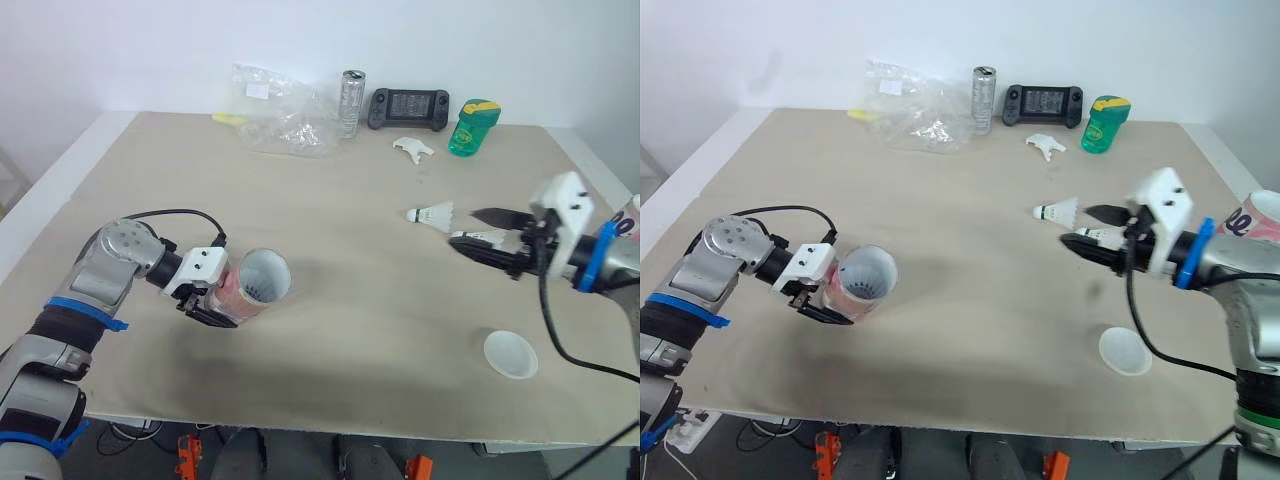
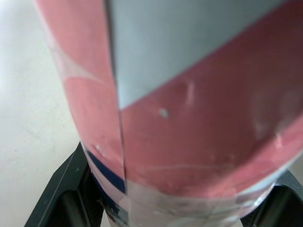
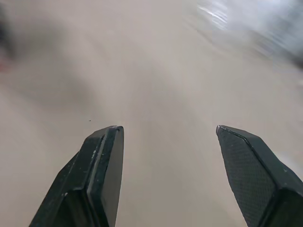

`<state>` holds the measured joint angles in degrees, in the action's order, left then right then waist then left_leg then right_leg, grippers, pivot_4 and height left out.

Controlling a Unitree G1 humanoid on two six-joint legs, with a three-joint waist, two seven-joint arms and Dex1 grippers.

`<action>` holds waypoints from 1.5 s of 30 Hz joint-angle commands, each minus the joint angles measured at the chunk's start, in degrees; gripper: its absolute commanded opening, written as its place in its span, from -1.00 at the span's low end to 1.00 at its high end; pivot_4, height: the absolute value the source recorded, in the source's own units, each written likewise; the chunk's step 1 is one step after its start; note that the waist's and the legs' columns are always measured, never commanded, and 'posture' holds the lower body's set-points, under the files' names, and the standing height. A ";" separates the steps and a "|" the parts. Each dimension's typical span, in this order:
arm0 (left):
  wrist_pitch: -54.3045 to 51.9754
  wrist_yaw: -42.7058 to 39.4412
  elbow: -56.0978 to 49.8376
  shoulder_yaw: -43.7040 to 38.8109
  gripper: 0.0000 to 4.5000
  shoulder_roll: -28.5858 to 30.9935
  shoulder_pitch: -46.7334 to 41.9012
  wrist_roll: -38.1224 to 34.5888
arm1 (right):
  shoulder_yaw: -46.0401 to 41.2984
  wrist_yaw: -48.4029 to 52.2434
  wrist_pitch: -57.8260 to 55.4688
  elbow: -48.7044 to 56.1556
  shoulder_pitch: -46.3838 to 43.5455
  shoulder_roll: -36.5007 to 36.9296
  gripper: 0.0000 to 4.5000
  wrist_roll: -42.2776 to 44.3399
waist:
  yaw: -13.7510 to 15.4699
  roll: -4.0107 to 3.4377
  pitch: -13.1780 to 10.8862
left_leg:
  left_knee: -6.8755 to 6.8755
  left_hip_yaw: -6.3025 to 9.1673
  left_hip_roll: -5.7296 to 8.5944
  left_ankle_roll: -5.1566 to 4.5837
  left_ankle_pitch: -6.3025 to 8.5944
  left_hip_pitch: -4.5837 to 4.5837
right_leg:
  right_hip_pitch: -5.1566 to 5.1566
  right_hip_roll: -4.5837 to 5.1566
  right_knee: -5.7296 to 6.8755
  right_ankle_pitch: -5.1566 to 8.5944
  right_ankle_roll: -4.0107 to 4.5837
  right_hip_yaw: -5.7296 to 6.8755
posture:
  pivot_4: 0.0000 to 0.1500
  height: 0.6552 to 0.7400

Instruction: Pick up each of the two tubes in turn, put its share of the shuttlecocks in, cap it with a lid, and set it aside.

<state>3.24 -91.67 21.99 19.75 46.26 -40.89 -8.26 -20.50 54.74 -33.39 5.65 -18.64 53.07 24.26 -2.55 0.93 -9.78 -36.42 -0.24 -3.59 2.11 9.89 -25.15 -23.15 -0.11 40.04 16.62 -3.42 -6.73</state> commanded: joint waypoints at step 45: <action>-3.36 -0.83 -3.01 -0.79 0.30 -1.45 3.12 3.28 | 6.09 4.26 5.89 -0.14 -11.57 0.24 -0.97 2.60 | -0.24 -0.43 -0.03 | -0.02 -0.04 0.08 -0.09 0.05 0.07 | 0.09 0.03 -0.01 0.05 -0.16 -0.11 | 1.00 0.61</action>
<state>-0.29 -91.74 18.64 16.46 45.50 -38.45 -6.15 -16.45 56.07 -26.95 -6.05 -27.59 52.26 22.78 -2.79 0.50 -9.82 -36.44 -0.29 -3.52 2.02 9.94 -25.09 -23.11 -0.08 40.03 16.67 -3.61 -6.87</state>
